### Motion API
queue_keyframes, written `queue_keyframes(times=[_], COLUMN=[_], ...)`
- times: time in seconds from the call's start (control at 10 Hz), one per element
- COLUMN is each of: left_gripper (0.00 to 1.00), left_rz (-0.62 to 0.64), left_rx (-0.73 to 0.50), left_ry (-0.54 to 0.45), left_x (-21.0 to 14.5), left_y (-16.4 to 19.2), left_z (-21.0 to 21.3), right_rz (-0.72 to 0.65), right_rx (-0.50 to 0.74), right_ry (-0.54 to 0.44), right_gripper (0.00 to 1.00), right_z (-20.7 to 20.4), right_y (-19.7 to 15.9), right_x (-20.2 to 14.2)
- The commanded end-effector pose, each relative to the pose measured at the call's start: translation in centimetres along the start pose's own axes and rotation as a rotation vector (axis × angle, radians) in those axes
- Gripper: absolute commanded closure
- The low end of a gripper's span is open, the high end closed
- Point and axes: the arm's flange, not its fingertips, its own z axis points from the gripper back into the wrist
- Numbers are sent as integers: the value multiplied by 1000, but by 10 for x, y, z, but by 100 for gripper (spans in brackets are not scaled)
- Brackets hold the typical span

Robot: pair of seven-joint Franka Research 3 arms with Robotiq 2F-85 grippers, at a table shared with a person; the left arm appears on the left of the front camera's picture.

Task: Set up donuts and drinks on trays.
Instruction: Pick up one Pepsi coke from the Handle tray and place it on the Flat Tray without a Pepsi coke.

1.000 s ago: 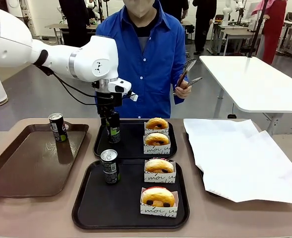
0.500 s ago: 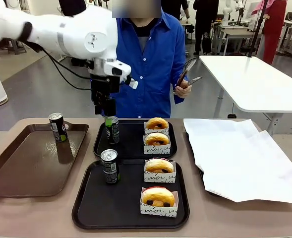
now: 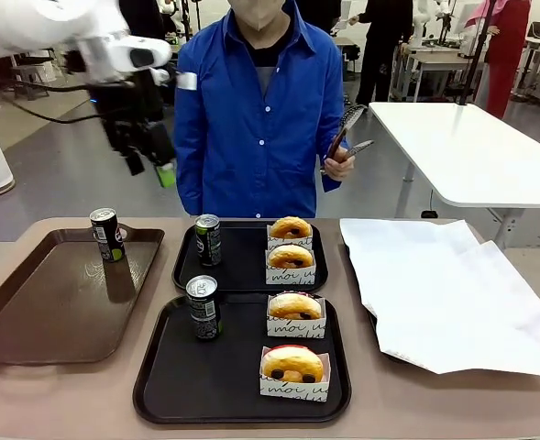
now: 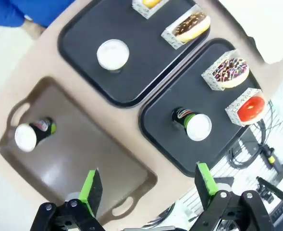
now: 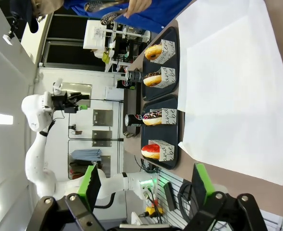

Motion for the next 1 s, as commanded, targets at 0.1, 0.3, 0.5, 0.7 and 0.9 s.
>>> queue_keyframes(times=[0.1,0.3,0.5,0.7,0.9], left_gripper=[0,0,0,0,0], left_rz=[0,0,0,-5,299], left_rx=[0,0,0,-15,-440], left_ry=[0,0,0,7,-104], left_x=[0,0,0,-1,-19], left_y=[0,0,0,-2,56], left_z=[0,0,0,-7,49], right_rz=[17,17,17,17,17], right_rx=[30,30,30,30,30], right_ry=[-11,-11,-11,-11,-11], right_gripper=[0,0,0,0,0], right_z=[-1,-1,-1,-1,-1], right_y=[1,1,1,1,1], right_x=[2,2,2,2,2])
